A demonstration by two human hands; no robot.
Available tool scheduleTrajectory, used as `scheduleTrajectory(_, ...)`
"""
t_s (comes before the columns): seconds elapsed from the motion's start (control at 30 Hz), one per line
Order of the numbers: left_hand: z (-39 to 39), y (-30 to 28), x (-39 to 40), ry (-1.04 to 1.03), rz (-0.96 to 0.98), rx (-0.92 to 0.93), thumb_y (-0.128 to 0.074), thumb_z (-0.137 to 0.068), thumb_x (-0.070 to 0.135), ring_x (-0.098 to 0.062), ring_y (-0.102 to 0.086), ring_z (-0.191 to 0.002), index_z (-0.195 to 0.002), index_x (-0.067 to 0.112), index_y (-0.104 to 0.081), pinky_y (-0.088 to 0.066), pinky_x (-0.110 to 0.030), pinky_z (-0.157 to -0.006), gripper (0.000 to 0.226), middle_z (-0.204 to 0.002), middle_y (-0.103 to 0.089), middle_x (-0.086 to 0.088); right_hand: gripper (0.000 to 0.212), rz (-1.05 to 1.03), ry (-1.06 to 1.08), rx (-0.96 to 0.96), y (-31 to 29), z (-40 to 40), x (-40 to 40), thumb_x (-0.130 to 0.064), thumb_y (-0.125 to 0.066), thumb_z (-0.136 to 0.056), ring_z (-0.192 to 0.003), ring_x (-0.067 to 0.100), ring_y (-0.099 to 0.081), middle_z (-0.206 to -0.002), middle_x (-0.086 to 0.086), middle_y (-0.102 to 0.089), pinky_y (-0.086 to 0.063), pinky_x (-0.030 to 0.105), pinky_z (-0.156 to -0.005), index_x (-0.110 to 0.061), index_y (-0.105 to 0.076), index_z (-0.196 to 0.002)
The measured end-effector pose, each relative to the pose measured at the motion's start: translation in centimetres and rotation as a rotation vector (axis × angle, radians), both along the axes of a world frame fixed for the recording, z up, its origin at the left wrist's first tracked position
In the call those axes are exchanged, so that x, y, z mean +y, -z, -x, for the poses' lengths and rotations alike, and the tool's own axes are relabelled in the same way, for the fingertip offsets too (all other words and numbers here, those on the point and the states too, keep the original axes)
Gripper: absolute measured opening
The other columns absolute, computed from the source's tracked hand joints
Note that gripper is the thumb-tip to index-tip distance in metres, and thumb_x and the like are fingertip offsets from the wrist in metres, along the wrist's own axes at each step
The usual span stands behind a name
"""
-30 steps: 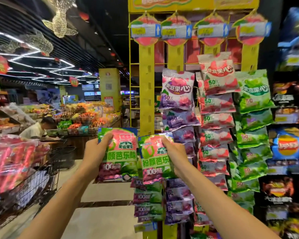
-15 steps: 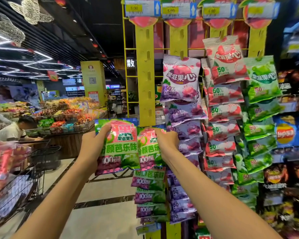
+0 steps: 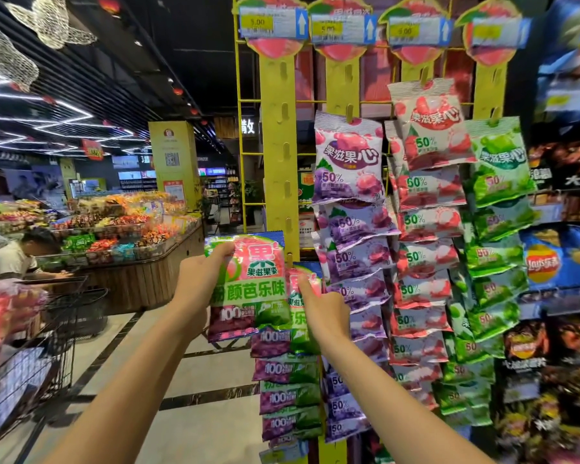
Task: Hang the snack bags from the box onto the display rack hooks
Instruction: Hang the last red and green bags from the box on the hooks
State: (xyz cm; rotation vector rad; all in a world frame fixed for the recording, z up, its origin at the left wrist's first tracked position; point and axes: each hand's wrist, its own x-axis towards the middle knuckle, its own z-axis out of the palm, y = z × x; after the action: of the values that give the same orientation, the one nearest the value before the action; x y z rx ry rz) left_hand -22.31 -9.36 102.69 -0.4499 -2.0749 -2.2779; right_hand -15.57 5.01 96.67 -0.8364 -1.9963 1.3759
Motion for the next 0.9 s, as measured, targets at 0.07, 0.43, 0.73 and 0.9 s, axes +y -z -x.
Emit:
scheduleTrajectory(0.07, 0.0, -0.5, 0.7, 0.011, 0.013, 0.021, -0.065, -0.081, 0.038, -0.020, -0.050, -0.065, -0.077, 0.008, -0.060, -0.033, -0.032, -0.065, 0.031, -0.074, -0.055, -0.013, 0.059, -0.174, -0.014, -0.068, -0.2, -1.7, -0.2, -0.058, -0.038, -0.093, -0.047, 0.017, -0.037, -0.053, -0.001, -0.039, -0.026, 0.028, -0.050, -0.014, -0.036, -0.054)
scheduleTrajectory(0.43, -0.8, -4.2, 5.1, 0.076, 0.002, 0.045, -0.065, -0.085, 0.034, -0.017, -0.056, -0.047, -0.053, 0.014, -0.048, -0.044, -0.028, -0.054, 0.042, -0.043, -0.053, 0.002, 0.024, -1.194, 0.024, 0.244, -8.7, -7.2, 3.6, -0.029, -0.046, -0.095, -0.055, 0.020, -0.060, -0.064, 0.000, -0.065, -0.049, 0.031, -0.051, -0.017, -0.064, -0.087)
scheduleTrajectory(0.73, 1.2, -3.8, 5.9, -0.097, 0.042, 0.026, -0.069, -0.081, 0.029, -0.021, -0.046, -0.061, -0.060, 0.011, -0.046, -0.033, -0.032, -0.057, 0.036, -0.064, -0.048, -0.009, 0.041, -1.624, -0.163, 0.248, -14.9, -1.1, 4.6, -0.014, -0.062, -0.086, -0.124, 0.027, -0.046, -0.132, 0.010, -0.053, -0.041, 0.039, -0.100, -0.012, -0.055, -0.125)
scheduleTrajectory(0.9, 1.2, -2.2, 6.1, -0.110, 0.121, 0.004, -0.070, -0.080, 0.031, -0.018, -0.040, -0.053, -0.054, 0.013, -0.045, -0.029, -0.030, -0.054, 0.040, -0.054, -0.041, -0.002, 0.056, -1.764, -0.171, 0.099, -15.4, 0.8, 4.8, -0.023, -0.064, -0.086, -0.137, 0.028, -0.031, -0.148, 0.012, -0.036, -0.029, 0.040, -0.110, -0.015, -0.045, -0.137)
